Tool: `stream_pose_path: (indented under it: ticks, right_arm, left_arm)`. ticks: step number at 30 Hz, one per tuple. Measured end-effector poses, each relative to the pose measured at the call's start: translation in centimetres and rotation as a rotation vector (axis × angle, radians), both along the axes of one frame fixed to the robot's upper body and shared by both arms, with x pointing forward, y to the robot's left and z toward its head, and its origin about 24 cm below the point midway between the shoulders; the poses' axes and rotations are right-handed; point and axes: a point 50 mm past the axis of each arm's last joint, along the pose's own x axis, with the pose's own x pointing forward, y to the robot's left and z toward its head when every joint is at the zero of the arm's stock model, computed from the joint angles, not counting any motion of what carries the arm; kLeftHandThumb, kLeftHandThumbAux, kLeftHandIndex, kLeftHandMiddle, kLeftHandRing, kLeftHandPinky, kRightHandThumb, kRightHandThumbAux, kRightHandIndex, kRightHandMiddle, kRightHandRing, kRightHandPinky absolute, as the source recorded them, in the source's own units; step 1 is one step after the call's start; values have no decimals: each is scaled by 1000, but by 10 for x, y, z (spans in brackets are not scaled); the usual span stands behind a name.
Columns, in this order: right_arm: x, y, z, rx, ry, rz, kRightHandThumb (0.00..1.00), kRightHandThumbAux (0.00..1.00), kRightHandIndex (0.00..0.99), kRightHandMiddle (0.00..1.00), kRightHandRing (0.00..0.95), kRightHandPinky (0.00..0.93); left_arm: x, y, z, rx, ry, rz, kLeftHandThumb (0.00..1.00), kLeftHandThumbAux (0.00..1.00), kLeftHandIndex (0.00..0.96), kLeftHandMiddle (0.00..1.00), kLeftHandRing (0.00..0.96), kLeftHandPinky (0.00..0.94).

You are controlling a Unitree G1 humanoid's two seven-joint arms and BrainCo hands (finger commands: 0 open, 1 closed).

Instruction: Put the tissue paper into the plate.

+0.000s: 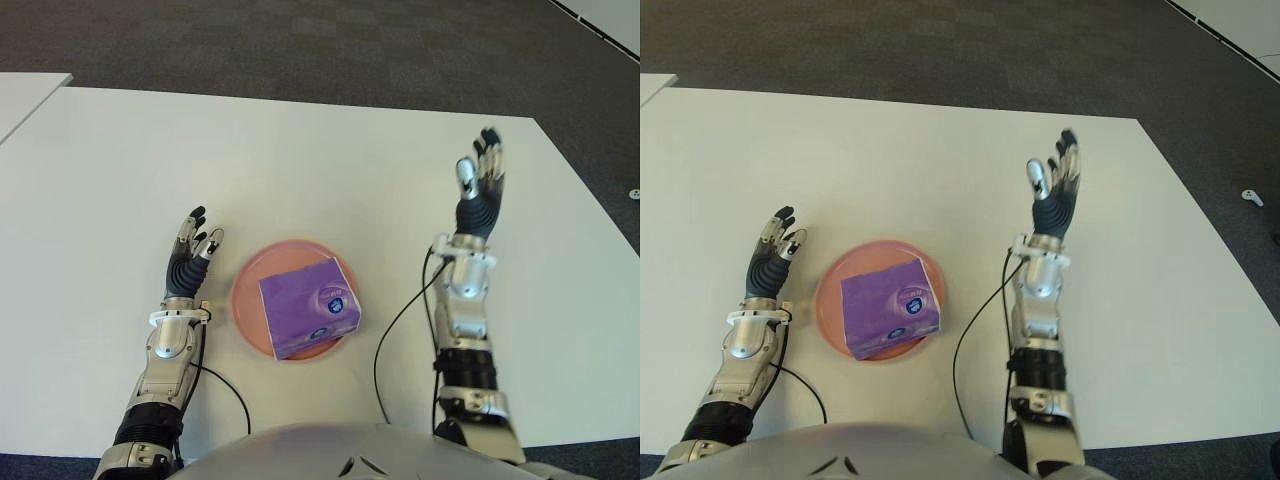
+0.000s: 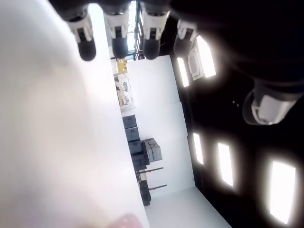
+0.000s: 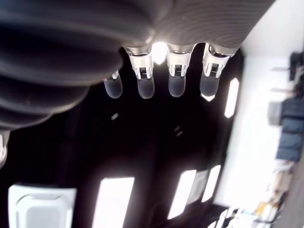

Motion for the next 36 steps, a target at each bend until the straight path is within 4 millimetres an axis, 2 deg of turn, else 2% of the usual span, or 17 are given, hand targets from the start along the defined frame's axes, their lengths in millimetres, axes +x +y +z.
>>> stream_pose_path:
  ticks: [6,15,23,31,36]
  right_arm:
    - [-12,12,-6,14,-65,23,24,393,0,0,0,0]
    - [-40,11,-25,-28,64,22,13,433,0,0,0,0]
    - [-42,19,-16,-11,43,77,9,443,0,0,0,0]
    - [-55,36,-22,-8,113,165,9,461,0,0,0,0]
    - [-61,39,-29,-8,179,192,2,472,0,0,0,0]
  left_arm:
    - [0,-1,1,-2,2,1,0,386,0,0,0,0]
    - [-2,0,1,2,9,3,0,380,0,0,0,0]
    - [-2,1,0,7,16,0,0,379,0,0,0,0]
    - [-1,1,2,12,3,-6,0,383,0,0,0,0]
    - [-2,2,1,10,8,-3,0,386,0,0,0,0]
